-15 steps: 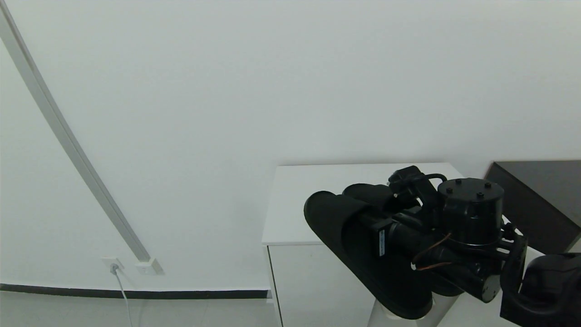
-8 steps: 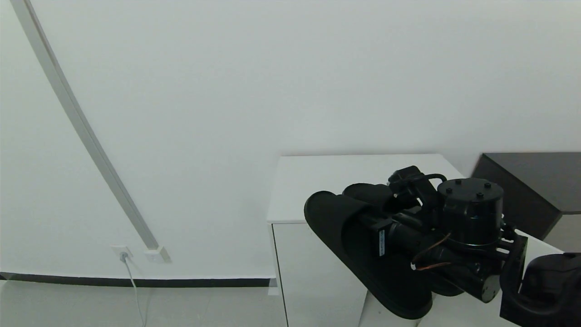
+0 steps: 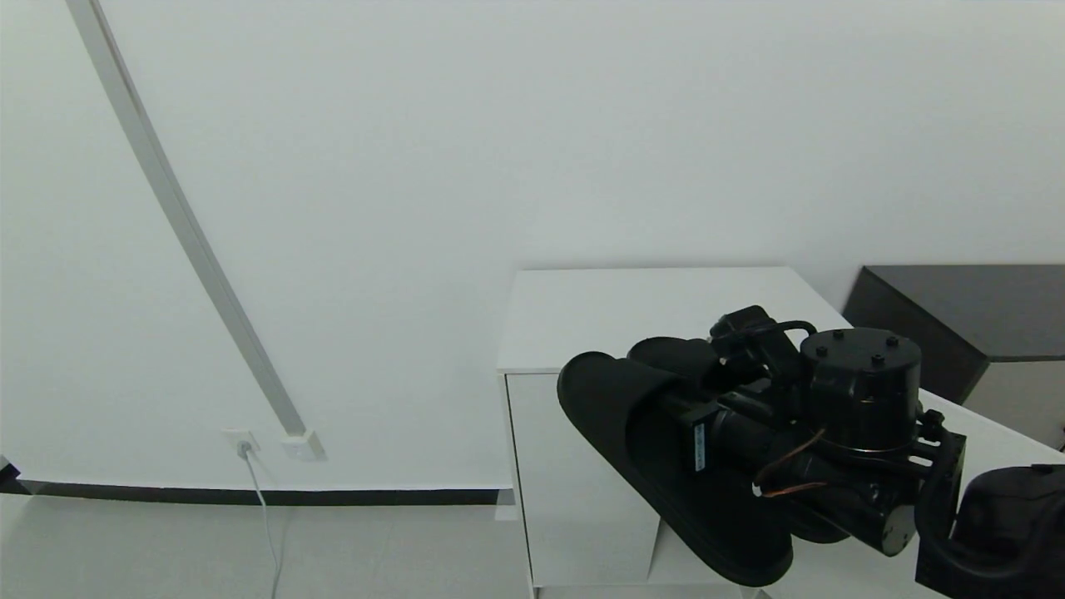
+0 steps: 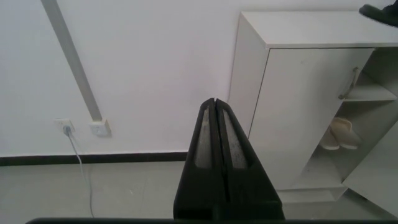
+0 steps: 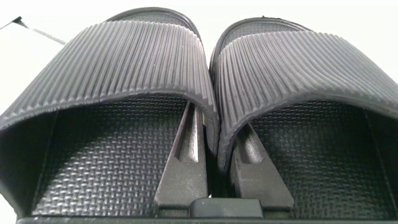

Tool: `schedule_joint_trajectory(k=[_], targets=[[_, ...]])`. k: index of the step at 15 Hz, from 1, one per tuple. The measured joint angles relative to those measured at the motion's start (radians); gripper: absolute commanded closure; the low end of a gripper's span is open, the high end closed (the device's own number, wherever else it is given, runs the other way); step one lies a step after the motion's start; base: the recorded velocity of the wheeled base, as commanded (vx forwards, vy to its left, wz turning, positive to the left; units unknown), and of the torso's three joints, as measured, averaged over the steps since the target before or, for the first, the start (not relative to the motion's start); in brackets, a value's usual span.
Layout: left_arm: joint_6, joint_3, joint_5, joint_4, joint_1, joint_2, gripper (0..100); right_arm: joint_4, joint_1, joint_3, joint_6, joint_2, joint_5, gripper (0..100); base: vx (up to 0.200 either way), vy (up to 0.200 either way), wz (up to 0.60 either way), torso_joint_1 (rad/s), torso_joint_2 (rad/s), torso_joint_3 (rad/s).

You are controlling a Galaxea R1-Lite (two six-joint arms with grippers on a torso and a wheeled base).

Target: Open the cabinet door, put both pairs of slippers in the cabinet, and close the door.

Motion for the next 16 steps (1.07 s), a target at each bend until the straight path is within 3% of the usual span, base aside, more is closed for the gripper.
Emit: schedule_joint_trajectory(k=[9, 16], targets=[[0.000, 0.000, 0.000, 0.000, 0.000, 0.000, 100, 0.000, 0.001, 0.002, -0.005, 0.007, 0.000, 100, 0.000, 0.000, 0.00, 0.000, 0.00, 0.000], [0.001, 0.000, -0.001, 0.000, 0.000, 0.000, 100, -0.002, 0.000, 0.000, -0.005, 0.012, -0.002, 100, 0.000, -0.200, 0.00, 0.002, 0.00, 0.002]])
